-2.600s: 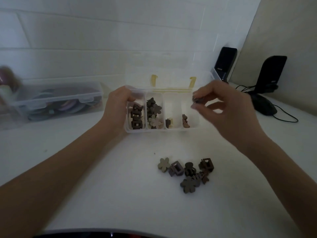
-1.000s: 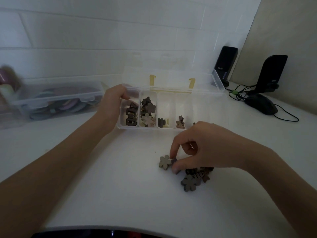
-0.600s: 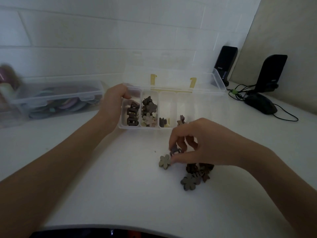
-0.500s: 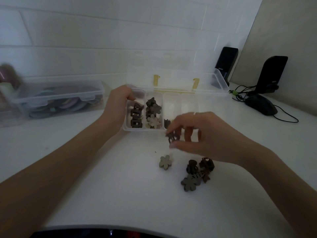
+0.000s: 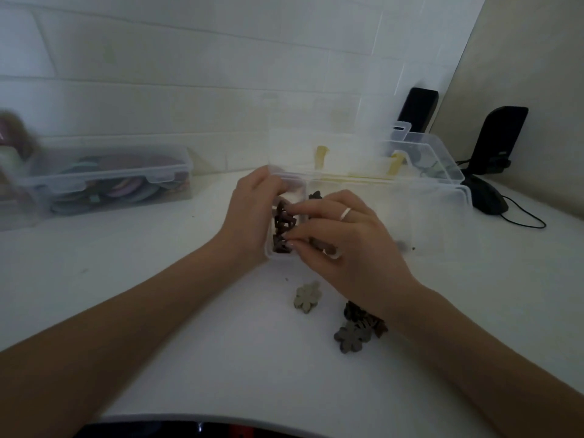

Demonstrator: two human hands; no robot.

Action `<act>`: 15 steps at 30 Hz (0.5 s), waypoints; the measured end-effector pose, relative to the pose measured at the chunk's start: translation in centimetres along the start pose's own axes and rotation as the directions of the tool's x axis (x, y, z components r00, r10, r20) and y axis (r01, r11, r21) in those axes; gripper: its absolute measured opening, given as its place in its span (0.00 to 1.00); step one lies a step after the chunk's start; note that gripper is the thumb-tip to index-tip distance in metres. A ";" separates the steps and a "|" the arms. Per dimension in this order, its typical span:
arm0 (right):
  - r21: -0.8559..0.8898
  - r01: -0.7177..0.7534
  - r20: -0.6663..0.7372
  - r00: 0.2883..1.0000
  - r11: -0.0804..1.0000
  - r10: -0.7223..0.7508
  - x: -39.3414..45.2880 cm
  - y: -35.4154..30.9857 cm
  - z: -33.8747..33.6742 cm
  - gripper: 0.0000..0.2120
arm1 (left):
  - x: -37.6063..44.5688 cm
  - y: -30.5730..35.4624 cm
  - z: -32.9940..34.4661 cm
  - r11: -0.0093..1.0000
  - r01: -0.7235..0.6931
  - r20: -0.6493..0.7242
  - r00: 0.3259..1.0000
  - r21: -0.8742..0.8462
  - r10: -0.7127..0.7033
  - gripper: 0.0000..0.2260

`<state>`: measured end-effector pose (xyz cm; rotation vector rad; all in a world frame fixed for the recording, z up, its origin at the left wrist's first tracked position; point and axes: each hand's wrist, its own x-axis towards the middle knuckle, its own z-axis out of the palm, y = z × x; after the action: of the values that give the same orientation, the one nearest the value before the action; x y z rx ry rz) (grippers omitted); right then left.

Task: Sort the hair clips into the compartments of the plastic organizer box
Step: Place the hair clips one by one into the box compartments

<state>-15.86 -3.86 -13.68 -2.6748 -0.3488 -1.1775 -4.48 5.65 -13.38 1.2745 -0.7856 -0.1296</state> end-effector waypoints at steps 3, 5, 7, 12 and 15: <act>0.062 -0.025 -0.003 1.000 0.998 0.025 0.1 0.0 -1.1 0.04 | 0.1 -0.1 0.0 0.989 0.124 -0.030 0.992 -0.075 -0.127 0.07; 0.165 -0.071 0.096 0.994 0.984 0.055 0.1 -0.2 -2.4 0.05 | 0.2 -0.2 -0.1 0.988 0.139 -0.043 0.989 -0.061 -0.142 0.07; 0.233 -0.107 0.254 0.966 0.967 0.046 0.2 -0.4 -3.5 0.09 | 0.3 -0.2 -0.3 0.986 0.160 -0.059 0.985 -0.038 -0.162 0.06; 0.049 -0.114 0.579 0.813 0.992 0.065 0.3 -0.7 -4.3 0.19 | 0.6 -0.4 -0.5 0.987 0.161 -0.067 0.984 -0.025 -0.163 0.07; -0.032 -0.038 0.610 0.791 0.999 0.050 0.2 -1.2 -3.8 0.16 | 0.8 -0.3 -0.6 0.995 0.104 -0.050 0.993 -0.004 -0.104 0.15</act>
<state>-18.73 -3.77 -10.87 -2.9953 -0.3608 -0.2532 -3.48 5.66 -13.30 1.3128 -0.6759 -0.1814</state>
